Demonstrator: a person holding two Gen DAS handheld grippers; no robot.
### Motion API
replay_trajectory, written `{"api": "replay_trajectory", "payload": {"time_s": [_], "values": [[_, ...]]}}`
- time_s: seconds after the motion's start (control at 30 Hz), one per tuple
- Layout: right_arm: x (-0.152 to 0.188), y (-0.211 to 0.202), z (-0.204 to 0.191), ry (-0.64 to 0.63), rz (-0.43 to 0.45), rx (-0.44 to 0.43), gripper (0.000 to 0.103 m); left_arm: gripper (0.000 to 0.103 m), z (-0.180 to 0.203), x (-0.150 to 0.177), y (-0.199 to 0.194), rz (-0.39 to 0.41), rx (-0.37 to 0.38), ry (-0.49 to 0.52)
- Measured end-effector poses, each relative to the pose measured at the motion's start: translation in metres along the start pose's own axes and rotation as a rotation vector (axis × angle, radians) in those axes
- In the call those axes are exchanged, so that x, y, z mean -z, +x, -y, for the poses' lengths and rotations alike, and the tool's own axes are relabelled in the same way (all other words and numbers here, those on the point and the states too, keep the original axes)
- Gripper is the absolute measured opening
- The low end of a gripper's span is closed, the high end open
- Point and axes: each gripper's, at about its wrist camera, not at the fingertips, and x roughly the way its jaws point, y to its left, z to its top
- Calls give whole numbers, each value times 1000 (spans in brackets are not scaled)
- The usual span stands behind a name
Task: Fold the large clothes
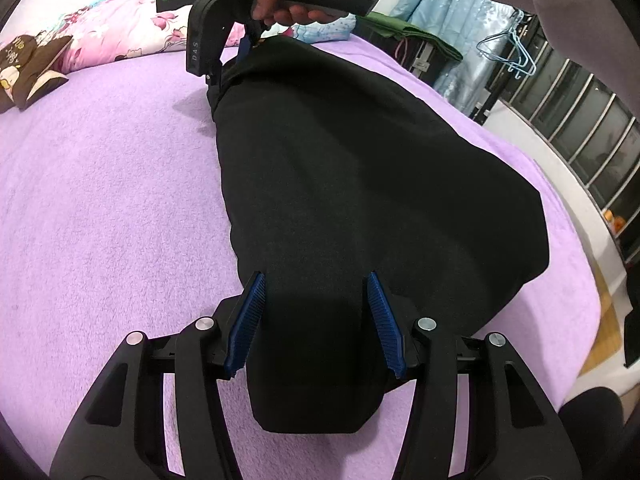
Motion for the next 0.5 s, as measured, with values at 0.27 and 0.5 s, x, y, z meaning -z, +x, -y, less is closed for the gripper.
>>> {"api": "replay_trajectory", "payload": {"time_s": [0.27,0.5], "values": [[-1,2,21,137,49,-108,19,50,0,1,0,2,4,3],[10,-2,58,345,144,-195,14,50,6,3,-2,12,8,28]]}}
